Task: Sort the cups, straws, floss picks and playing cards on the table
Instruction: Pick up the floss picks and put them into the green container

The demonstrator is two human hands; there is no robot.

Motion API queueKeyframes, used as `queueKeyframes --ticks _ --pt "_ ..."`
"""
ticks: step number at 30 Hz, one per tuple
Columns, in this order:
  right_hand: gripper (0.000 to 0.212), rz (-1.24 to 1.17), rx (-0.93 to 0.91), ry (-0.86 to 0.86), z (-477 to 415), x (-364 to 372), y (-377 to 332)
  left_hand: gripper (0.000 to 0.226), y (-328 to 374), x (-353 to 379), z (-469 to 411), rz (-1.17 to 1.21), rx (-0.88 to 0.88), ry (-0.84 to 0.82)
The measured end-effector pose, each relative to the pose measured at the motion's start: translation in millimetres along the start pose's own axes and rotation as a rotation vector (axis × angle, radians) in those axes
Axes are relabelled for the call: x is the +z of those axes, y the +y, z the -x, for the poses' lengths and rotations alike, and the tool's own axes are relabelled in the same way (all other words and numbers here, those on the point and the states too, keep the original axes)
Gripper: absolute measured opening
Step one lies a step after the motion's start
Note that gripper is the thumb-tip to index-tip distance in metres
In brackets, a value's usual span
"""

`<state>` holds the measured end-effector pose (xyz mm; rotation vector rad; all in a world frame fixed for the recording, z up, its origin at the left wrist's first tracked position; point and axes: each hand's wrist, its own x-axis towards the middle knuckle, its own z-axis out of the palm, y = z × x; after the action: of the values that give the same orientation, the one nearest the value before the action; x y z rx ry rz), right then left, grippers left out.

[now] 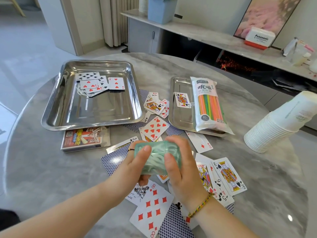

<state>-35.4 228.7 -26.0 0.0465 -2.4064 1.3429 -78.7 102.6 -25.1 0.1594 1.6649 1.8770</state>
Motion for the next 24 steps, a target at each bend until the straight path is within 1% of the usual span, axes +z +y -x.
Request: queueKeyframes --ticks 1,3,4,6,7,9,10,12,15,16,18,19,21,22,24 --pt "0.021 -0.025 0.039 -0.007 0 0 -2 0.067 -2 0 0 -0.018 0.036 0.001" --pt "0.025 -0.083 0.128 -0.015 -1 0 -6 0.075 -4 0 1 -0.039 0.086 0.001" --pt "0.028 -0.11 0.167 -0.015 -2 0 -7 0.071 -4 1 2 -0.032 0.102 0.002" --pt "0.028 -0.174 0.242 -0.03 -5 -3 -10 0.048 -6 3 3 -0.009 0.139 0.014" --pt "0.023 -0.224 0.294 -0.054 -7 -5 -12 0.041 -5 4 3 -0.007 0.152 0.014" --pt "0.014 -0.323 0.422 -0.106 -10 -10 -16 0.034 -5 5 3 -0.002 0.165 -0.001" --pt "0.014 -0.339 0.437 -0.108 -11 -11 -17 0.033 -4 4 3 0.009 0.159 -0.009" --pt "0.017 -0.271 0.336 -0.06 -12 -12 -18 0.033 -2 0 -1 0.036 0.118 -0.071" --pt "0.026 -0.077 0.167 -0.02 -10 -9 -13 0.059 -5 -6 -4 0.086 0.051 -0.164" --pt "0.026 -0.054 0.161 -0.016 -10 -8 -11 0.067 -7 -7 -4 0.08 0.072 -0.165" --pt "0.028 -0.107 0.232 -0.002 -10 -7 -13 0.085 -11 -7 -4 0.041 0.154 -0.139" --pt "0.03 -0.152 0.283 -0.004 -10 -7 -11 0.089 -13 -6 -4 0.013 0.195 -0.124" --pt "0.03 -0.183 0.342 -0.009 -10 -7 -12 0.089 -13 -6 -2 -0.059 0.245 -0.105" --pt "0.026 -0.208 0.374 -0.019 -11 -8 -14 0.088 -12 -7 -1 -0.099 0.257 -0.099" --pt "0.019 -0.32 0.499 -0.049 -13 -11 -18 0.081 -12 -8 1 -0.246 0.315 -0.084"
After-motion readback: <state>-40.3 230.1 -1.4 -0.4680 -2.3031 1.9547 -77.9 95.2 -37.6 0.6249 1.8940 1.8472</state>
